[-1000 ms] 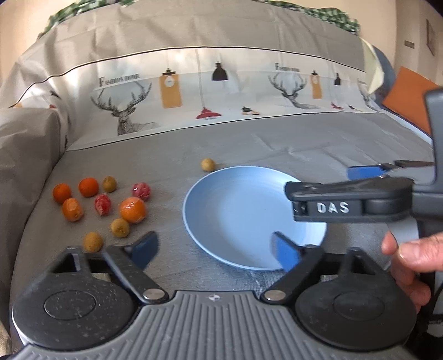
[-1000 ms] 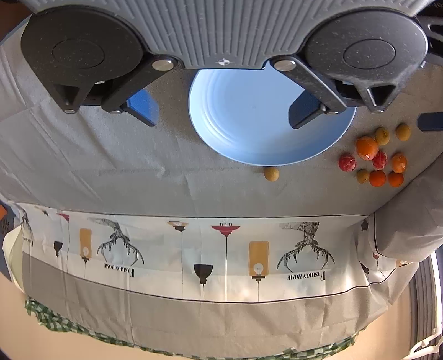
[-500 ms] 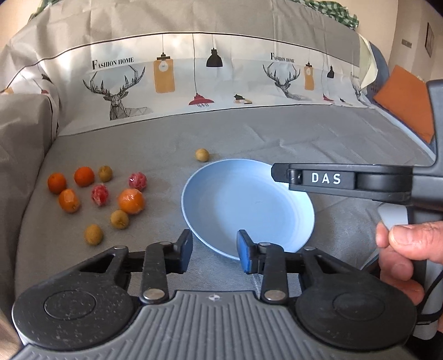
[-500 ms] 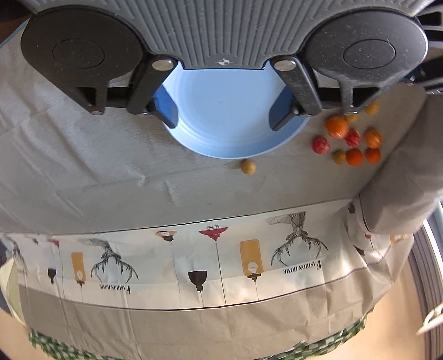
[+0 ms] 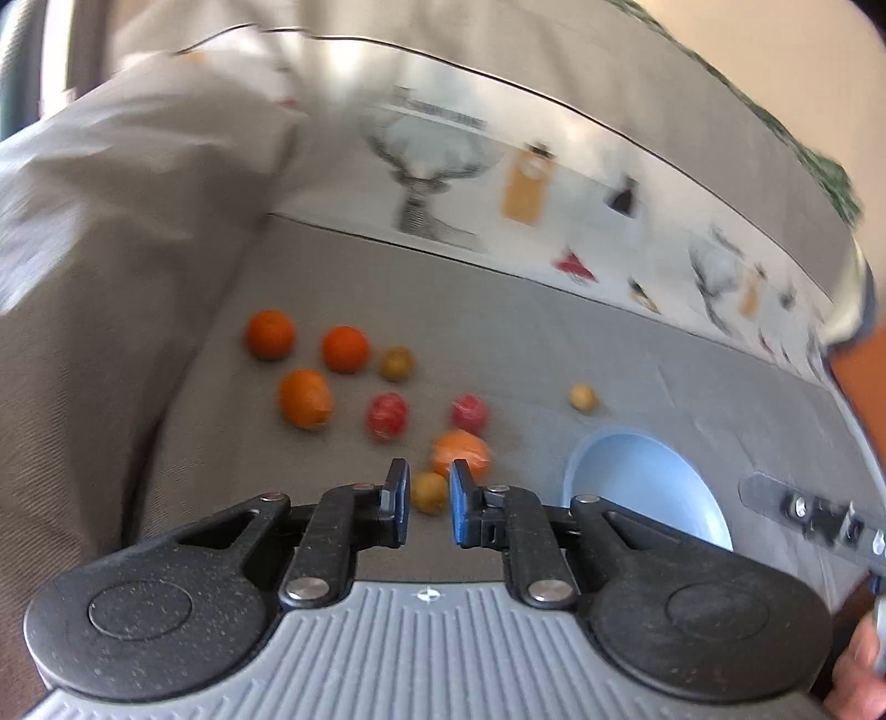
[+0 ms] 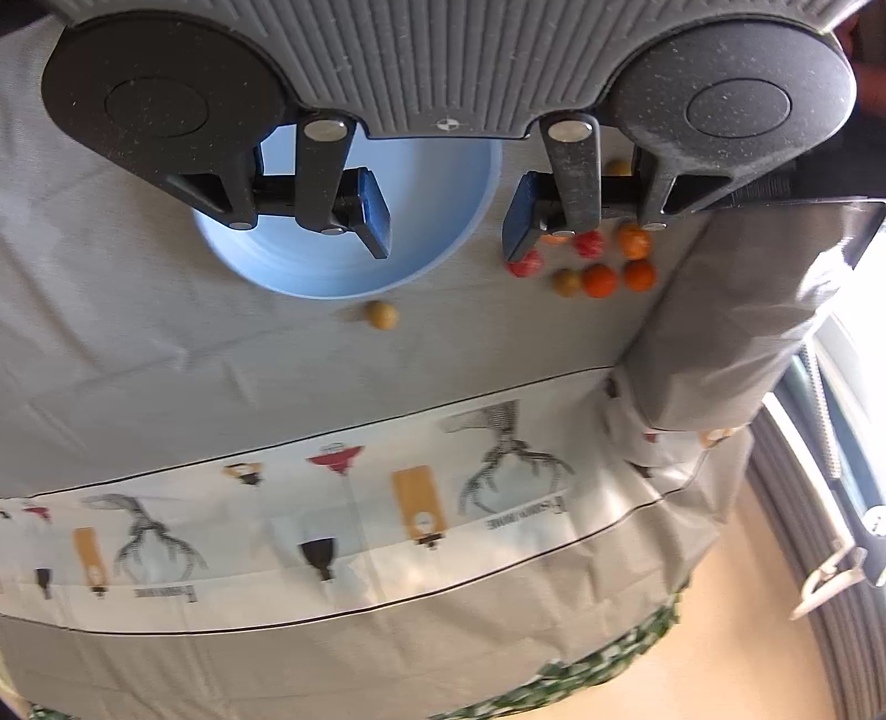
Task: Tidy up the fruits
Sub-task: 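Grasp a small yellow fruit with left tool while right tool grasps an orange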
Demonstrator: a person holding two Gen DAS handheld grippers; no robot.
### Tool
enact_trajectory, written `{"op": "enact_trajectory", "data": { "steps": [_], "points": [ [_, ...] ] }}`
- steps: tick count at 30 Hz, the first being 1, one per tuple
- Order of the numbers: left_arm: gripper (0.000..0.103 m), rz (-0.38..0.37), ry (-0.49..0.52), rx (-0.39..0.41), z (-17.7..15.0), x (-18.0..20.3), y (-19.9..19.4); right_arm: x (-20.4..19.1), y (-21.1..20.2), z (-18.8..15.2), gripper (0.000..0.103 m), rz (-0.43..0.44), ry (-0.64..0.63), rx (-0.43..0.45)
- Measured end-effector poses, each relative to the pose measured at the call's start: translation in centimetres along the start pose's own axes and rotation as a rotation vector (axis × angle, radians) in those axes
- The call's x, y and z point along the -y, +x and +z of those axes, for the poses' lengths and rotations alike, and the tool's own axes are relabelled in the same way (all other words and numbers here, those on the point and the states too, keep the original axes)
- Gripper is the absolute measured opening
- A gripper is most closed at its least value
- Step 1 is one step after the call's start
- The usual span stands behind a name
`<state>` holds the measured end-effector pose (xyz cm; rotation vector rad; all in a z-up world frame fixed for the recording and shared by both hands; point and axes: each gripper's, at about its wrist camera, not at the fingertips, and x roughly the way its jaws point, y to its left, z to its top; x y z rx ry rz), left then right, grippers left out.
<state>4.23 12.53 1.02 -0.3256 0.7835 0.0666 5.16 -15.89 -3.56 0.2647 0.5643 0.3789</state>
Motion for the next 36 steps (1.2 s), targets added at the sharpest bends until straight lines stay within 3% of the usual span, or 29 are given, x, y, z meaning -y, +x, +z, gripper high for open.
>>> {"op": "enact_trajectory", "data": {
  "steps": [6, 10, 12, 17, 29, 31, 33, 34, 36],
  "points": [
    [0.018, 0.074, 0.006, -0.082, 0.4, 0.6, 2.4, -2.9, 3.0, 0.4, 0.048, 0.108, -0.046, -0.056],
    [0.020, 0.102, -0.020, -0.130, 0.4, -0.2, 4.1, -5.1, 5.7, -0.2, 0.048, 0.134, -0.105, -0.123],
    [0.029, 0.119, -0.047, -0.143, 0.7, -0.8, 4.9, -5.8, 7.2, -0.2, 0.049, 0.139, -0.105, -0.147],
    [0.036, 0.132, -0.067, -0.195, 0.7, -1.4, 6.0, -6.5, 10.6, 0.1, 0.063, 0.118, -0.077, -0.182],
    [0.038, 0.148, -0.025, -0.264, 0.7, -0.9, 7.8, -7.9, 18.9, -0.9, 0.069, 0.024, -0.112, -0.325],
    [0.038, 0.162, 0.005, -0.273, 0.7, -0.4, 8.2, -8.0, 19.6, -1.1, 0.066, 0.015, -0.121, -0.336],
    [0.028, 0.178, 0.033, -0.277, 0.6, -0.1, 8.5, -8.1, 20.1, -1.2, 0.052, 0.011, -0.133, -0.342],
    [0.028, 0.184, 0.047, -0.277, 0.5, 0.2, 8.6, -8.1, 20.1, -1.3, 0.043, 0.013, -0.139, -0.339],
    [0.028, 0.202, 0.076, -0.269, 0.4, 0.7, 8.6, -8.3, 20.0, -1.2, 0.039, 0.011, -0.147, -0.335]
  ]
}}
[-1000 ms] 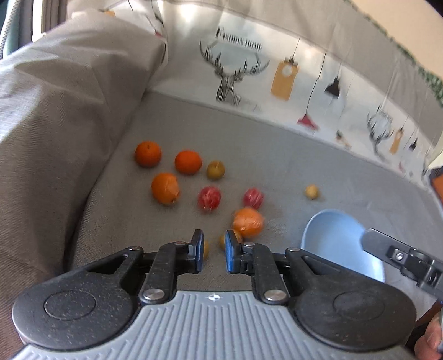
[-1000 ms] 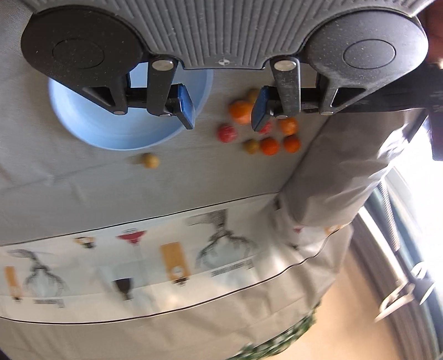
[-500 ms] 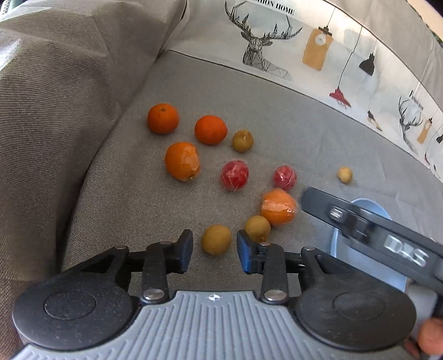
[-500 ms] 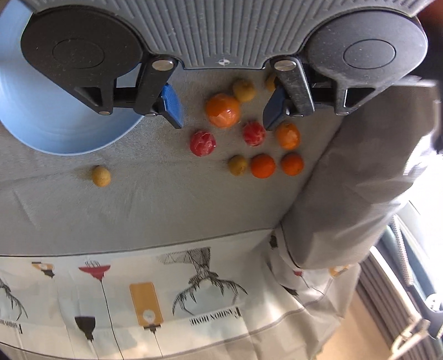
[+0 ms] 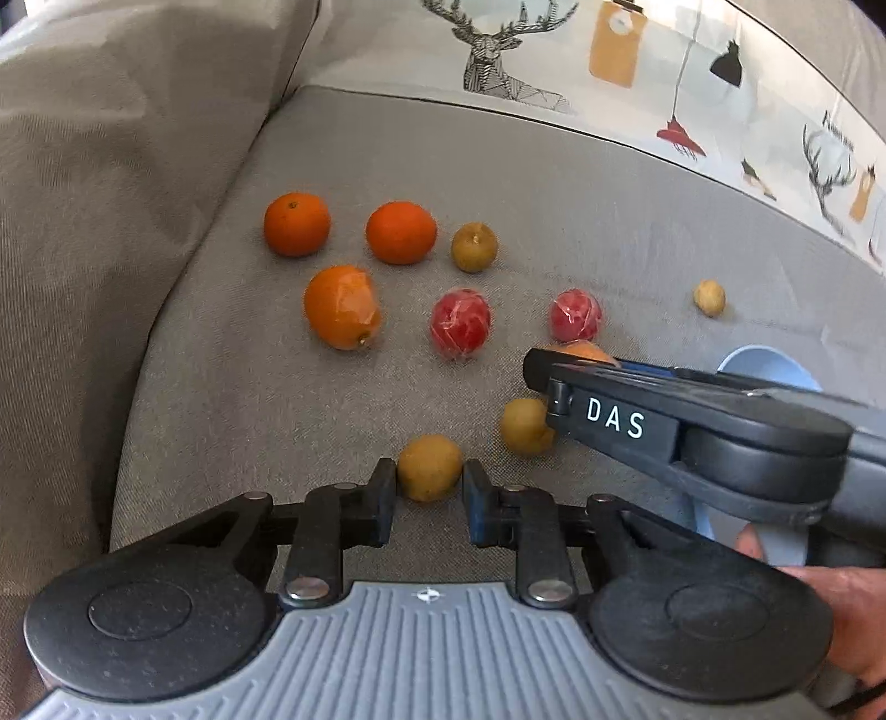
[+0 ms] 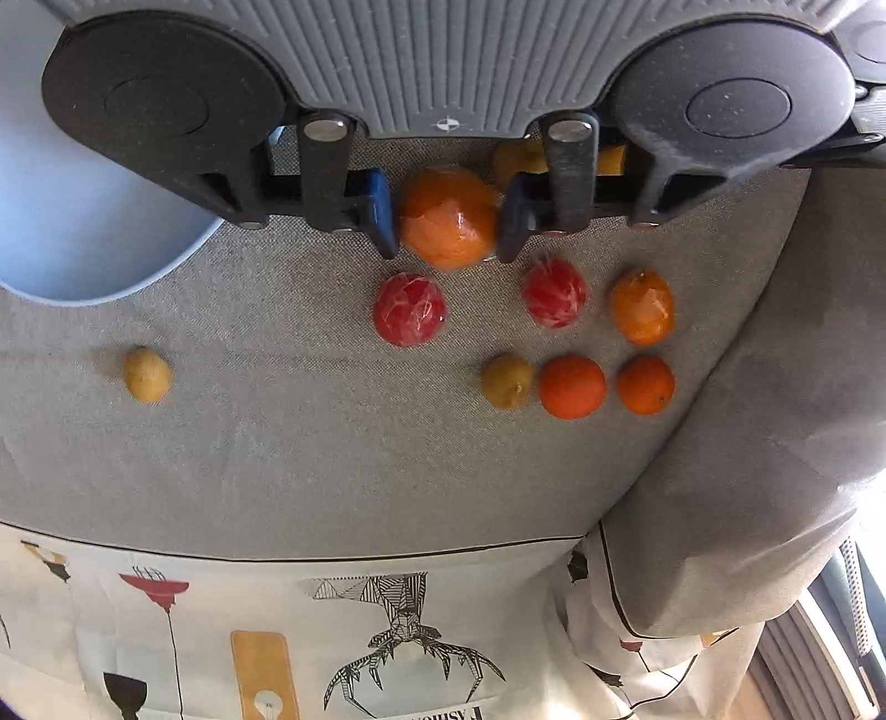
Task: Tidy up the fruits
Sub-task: 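Grasp a small yellow fruit with left tool while right tool grasps an orange, then carry both fruits over the plate and open right tool to drop the orange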
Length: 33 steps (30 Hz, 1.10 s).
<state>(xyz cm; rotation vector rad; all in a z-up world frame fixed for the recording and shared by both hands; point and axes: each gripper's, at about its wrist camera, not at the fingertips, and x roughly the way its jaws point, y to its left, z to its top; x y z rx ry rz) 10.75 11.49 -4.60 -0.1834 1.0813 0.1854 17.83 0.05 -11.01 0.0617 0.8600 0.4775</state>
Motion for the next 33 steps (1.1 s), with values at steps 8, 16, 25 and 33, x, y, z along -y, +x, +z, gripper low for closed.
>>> {"op": "enact_trajectory", "data": {
  "steps": [8, 16, 25, 33],
  "points": [
    [0.028, -0.005, 0.029, 0.111, -0.8, 0.5, -2.4, 0.7, -4.1, 0.4, 0.039, 0.018, 0.033, 0.095],
    [0.028, -0.111, 0.014, 0.373, -3.2, 0.6, -7.9, 3.1, -13.6, 0.2, 0.039, 0.028, 0.020, 0.308],
    [0.028, -0.148, 0.066, 0.453, -5.7, 3.9, -10.8, 10.4, -21.0, -6.6, 0.039, -0.014, 0.093, 0.414],
    [0.028, -0.162, 0.223, 0.489, -8.5, 8.5, -10.8, 14.2, -19.2, -10.4, 0.039, -0.092, 0.094, 0.357]
  ]
}}
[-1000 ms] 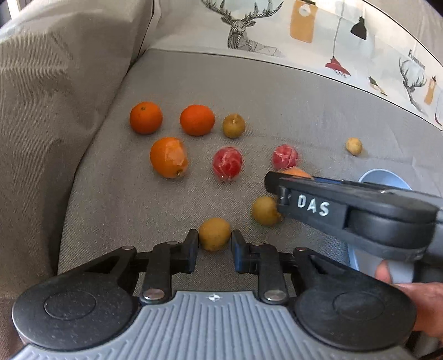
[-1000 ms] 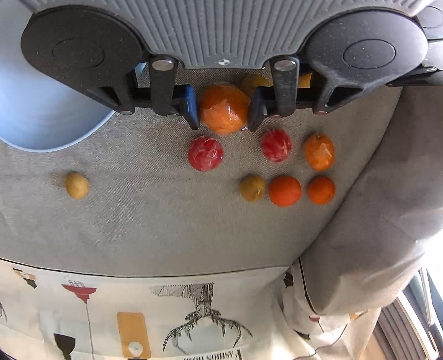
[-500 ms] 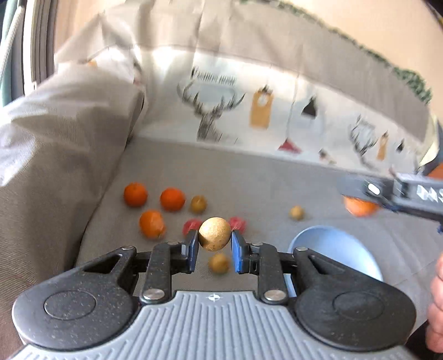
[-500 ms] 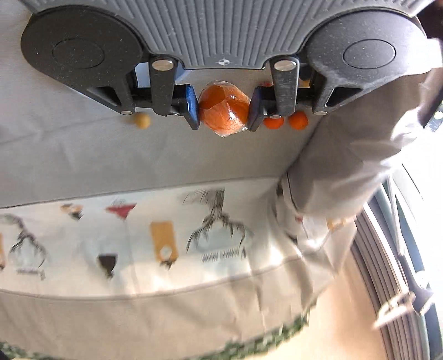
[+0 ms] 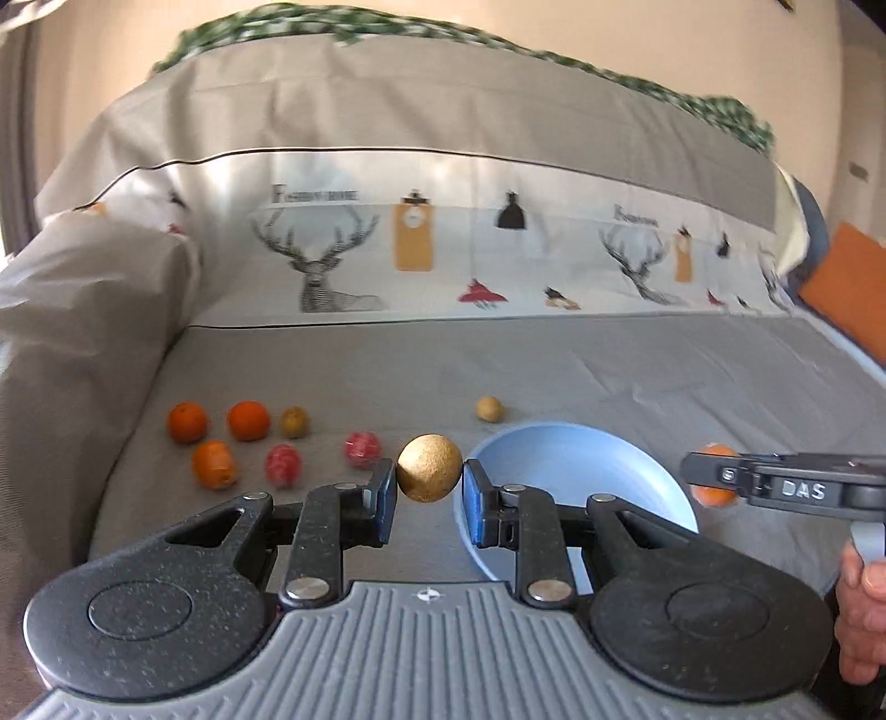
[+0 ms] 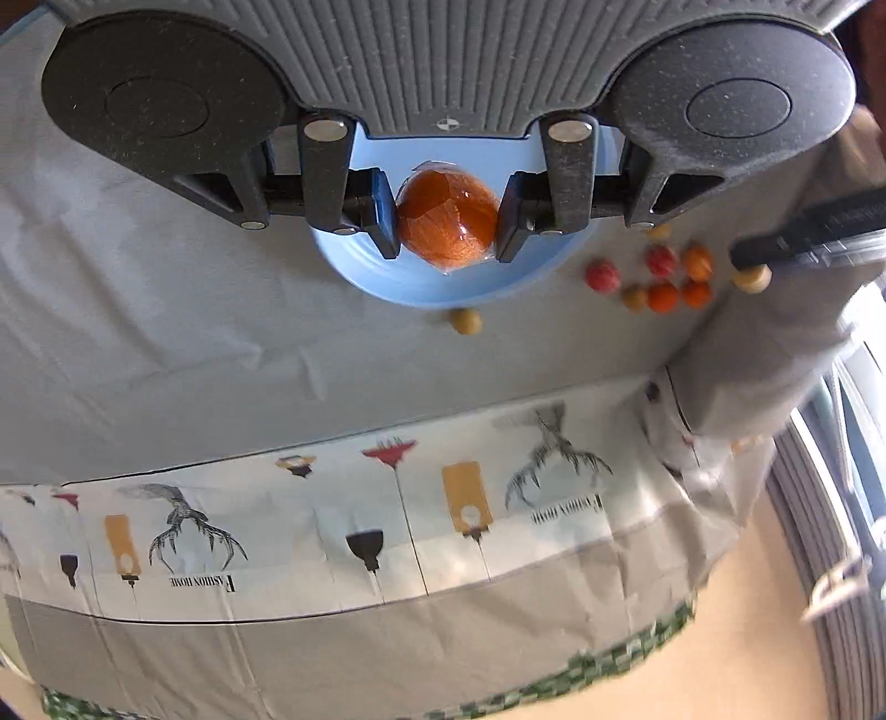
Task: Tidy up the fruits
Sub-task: 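Carry both fruits over the plate and open right tool to drop the orange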
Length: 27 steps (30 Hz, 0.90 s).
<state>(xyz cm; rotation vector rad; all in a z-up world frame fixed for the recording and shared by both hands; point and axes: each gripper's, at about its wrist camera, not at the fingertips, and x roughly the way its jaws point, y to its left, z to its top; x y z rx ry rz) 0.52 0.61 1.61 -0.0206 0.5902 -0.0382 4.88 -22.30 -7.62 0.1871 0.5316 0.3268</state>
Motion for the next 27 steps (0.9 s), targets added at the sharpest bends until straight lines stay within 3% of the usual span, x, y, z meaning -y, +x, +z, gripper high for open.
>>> {"op": "enact_trajectory", "data": {
  "steps": [5, 10, 18, 27],
  "points": [
    [0.028, -0.084, 0.062, -0.038, -1.8, 3.0, 1.1, 0.2, 0.4, -0.5, 0.039, -0.006, -0.012, -0.014],
    [0.028, -0.120, 0.169, -0.076, -3.5, 5.3, 2.4, -1.2, 1.2, -0.5, 0.039, 0.000, -0.057, -0.025],
    [0.028, -0.116, 0.155, -0.104, -3.9, 5.3, 4.0, -1.4, 2.5, -0.5, 0.039, -0.016, -0.080, -0.062],
    [0.028, -0.107, 0.205, -0.122, -4.3, 6.3, 5.1, -1.1, 3.4, -0.8, 0.039, -0.018, -0.078, -0.092]
  ]
}}
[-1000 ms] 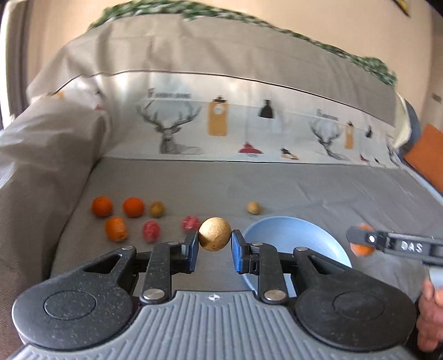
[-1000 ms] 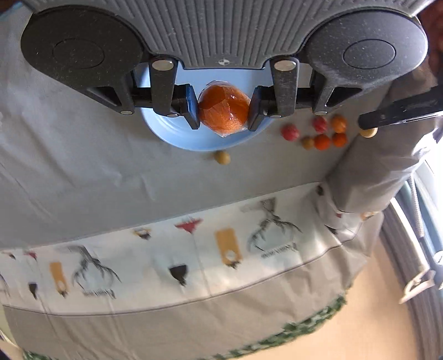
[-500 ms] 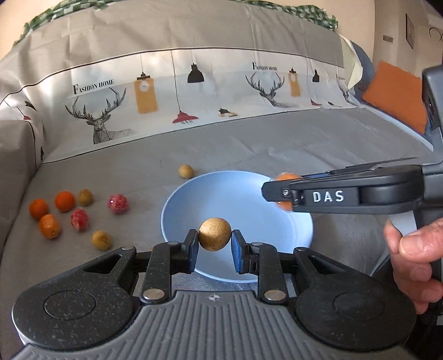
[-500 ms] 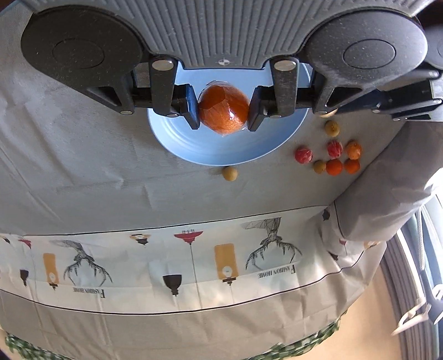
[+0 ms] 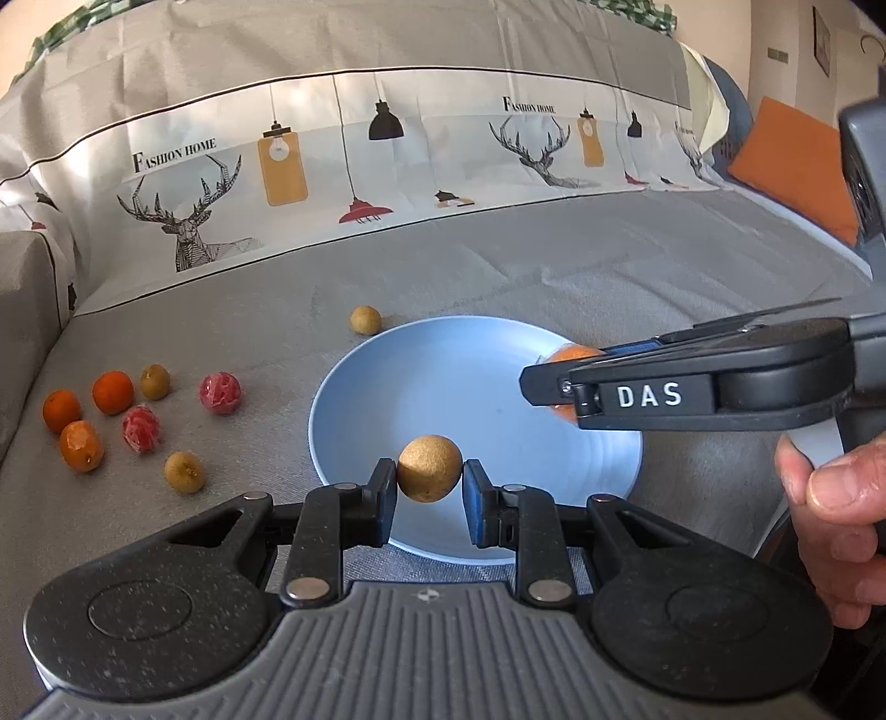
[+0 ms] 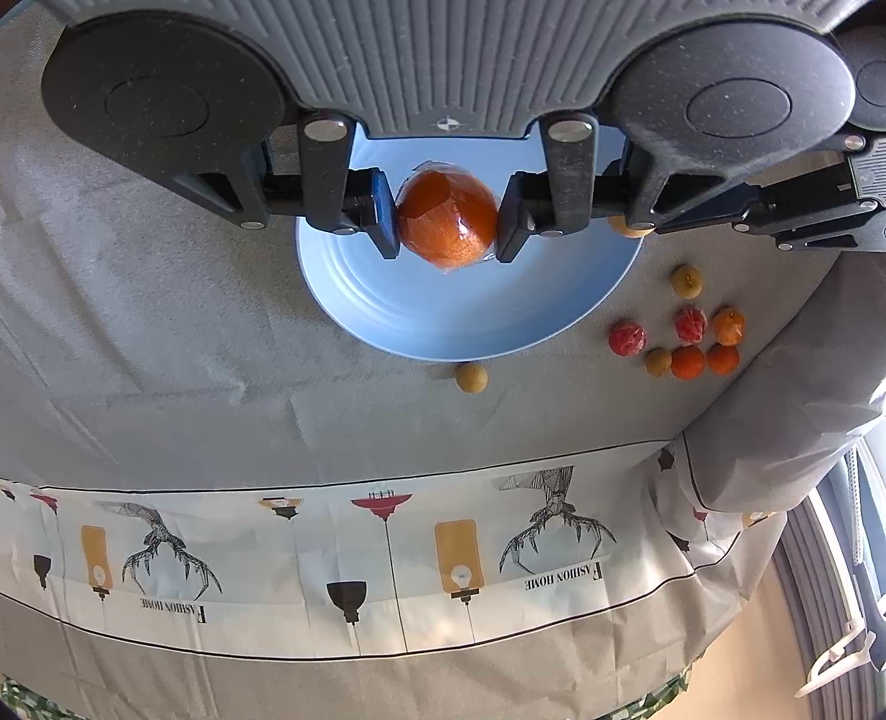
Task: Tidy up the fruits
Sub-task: 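Carry both fruits over the plate and open right tool to drop the orange, then lower the small yellow fruit onto the plate and open left tool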
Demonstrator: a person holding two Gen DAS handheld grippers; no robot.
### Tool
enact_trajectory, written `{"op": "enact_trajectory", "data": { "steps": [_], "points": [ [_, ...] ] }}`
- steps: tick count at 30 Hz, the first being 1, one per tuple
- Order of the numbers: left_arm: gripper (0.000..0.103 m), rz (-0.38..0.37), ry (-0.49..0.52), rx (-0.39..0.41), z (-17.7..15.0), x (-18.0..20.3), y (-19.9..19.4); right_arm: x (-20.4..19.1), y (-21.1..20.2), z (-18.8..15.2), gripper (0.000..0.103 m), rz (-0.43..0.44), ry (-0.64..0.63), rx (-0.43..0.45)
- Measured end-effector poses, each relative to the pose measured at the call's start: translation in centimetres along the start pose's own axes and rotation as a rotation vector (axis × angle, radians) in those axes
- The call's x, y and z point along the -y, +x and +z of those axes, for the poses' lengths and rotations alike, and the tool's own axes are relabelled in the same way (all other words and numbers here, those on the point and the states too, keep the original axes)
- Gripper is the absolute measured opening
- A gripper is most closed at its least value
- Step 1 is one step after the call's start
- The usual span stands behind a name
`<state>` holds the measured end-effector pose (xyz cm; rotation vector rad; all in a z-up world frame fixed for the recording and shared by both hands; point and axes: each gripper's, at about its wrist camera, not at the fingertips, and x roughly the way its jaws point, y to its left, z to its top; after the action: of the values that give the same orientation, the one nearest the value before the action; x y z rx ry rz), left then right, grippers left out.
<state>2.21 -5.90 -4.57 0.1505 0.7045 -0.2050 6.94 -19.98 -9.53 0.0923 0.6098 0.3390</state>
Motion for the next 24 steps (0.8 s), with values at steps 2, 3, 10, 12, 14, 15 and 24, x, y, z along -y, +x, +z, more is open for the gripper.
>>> {"op": "enact_trajectory", "data": {
  "steps": [2, 3, 10, 12, 14, 15, 24],
  "points": [
    [0.028, 0.002, 0.005, -0.001, -0.01, 0.05, 0.05, -0.15, 0.15, -0.06, 0.039, 0.001, -0.006, -0.006],
    [0.028, 0.002, 0.005, -0.002, -0.02, 0.03, 0.05, -0.27, 0.22, -0.04, 0.039, 0.001, -0.008, -0.007],
    [0.028, 0.005, 0.006, -0.001, -0.05, 0.10, 0.01, -0.28, 0.11, -0.02, 0.039, 0.009, -0.018, -0.003],
    [0.028, 0.005, 0.006, -0.001, -0.05, 0.11, 0.01, -0.24, 0.04, -0.08, 0.039, 0.008, -0.018, -0.004],
    [0.028, 0.005, 0.006, -0.001, -0.04, 0.11, 0.00, -0.22, 0.04, -0.08, 0.039, 0.008, -0.019, -0.003],
    [0.028, 0.005, 0.006, 0.000, -0.04, 0.12, 0.00, -0.22, 0.04, -0.08, 0.039, 0.009, -0.019, -0.003],
    [0.042, 0.012, -0.007, -0.001, 0.01, -0.24, -0.06, -0.31, -0.06, -0.05, 0.048, -0.002, -0.021, -0.007]
  ]
}}
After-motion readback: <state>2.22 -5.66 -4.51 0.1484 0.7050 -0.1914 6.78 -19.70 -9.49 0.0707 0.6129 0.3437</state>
